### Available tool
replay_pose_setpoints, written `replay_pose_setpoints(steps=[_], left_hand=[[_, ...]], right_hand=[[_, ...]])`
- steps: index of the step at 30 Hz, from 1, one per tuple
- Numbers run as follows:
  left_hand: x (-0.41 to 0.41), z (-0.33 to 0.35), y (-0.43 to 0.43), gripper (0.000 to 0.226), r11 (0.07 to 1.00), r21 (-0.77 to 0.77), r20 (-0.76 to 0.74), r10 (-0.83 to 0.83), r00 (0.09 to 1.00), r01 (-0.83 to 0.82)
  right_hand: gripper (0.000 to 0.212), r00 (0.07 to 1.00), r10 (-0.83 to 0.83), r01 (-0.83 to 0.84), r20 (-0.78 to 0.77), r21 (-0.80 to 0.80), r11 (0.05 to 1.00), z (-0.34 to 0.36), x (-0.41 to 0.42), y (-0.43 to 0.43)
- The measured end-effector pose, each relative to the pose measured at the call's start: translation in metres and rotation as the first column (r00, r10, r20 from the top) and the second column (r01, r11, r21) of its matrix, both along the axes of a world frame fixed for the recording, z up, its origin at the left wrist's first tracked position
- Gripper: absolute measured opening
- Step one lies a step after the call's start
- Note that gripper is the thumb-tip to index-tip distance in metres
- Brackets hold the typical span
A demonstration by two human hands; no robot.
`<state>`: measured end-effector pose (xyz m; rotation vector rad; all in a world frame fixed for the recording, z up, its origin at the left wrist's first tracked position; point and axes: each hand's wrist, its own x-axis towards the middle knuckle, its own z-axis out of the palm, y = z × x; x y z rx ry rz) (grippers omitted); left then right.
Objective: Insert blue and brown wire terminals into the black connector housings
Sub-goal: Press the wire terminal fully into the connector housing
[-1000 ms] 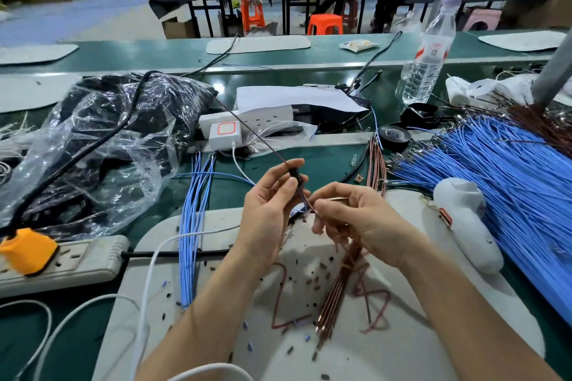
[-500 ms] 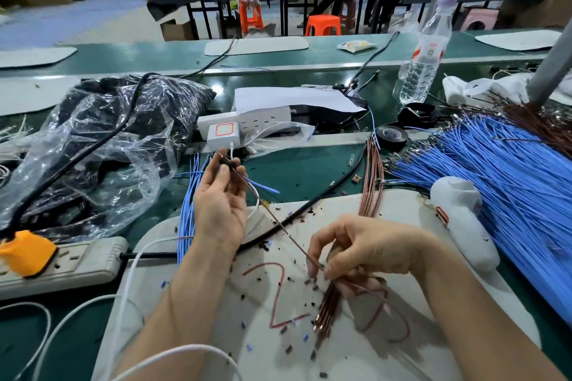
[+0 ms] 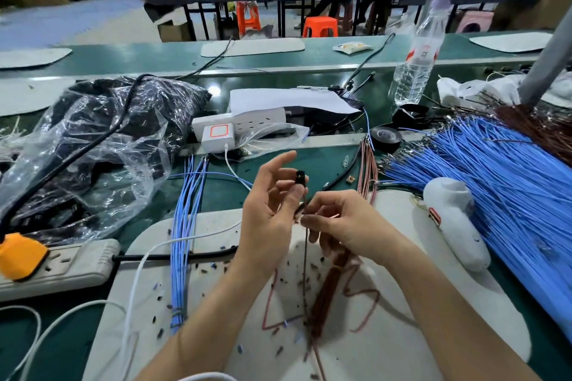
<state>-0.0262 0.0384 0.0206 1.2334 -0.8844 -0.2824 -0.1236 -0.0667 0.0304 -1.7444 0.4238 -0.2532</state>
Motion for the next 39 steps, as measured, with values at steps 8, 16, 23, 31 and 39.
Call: replay_pose_setpoints(steps=[8, 16, 23, 31, 39], left_hand=[[-0.009, -0.004, -0.0045, 0.028, 0.992, 0.001, 0.448, 0.113, 0.887, -0.126], [-0.0087, -0.0047, -0.0036, 0.021, 0.993, -0.01, 0.427, 0.11, 0.898, -0.117], [-0.0078, -0.0032, -0.0025, 0.02, 0.994, -0.038, 0.36, 0.112, 0.926, -0.105], [-0.0086, -0.0021, -0.0015, 0.016, 0.991, 0.001, 0.358, 0.123, 0.926, -0.132], [-0.008, -0.0013, -0.0015, 0.017, 0.991, 0.041, 0.344, 0.104, 0.933, -0.126]], right_hand=[[0.014, 0.974, -0.165, 0.181, 0.158, -0.097, 0.979, -0.0047, 0.0015, -0.0053], [0.026, 0.939, -0.216, 0.269, 0.269, -0.18, 0.946, -0.0083, 0.0042, -0.0046], [0.019, 0.927, -0.192, 0.246, 0.324, -0.134, 0.96, -0.0088, 0.0041, -0.0024], [0.03, 0.92, -0.185, 0.234, 0.345, -0.106, 0.967, -0.0056, 0.0045, -0.0007], [0.037, 0.918, -0.188, 0.282, 0.35, -0.24, 0.929, -0.0062, 0.0044, 0.0015]])
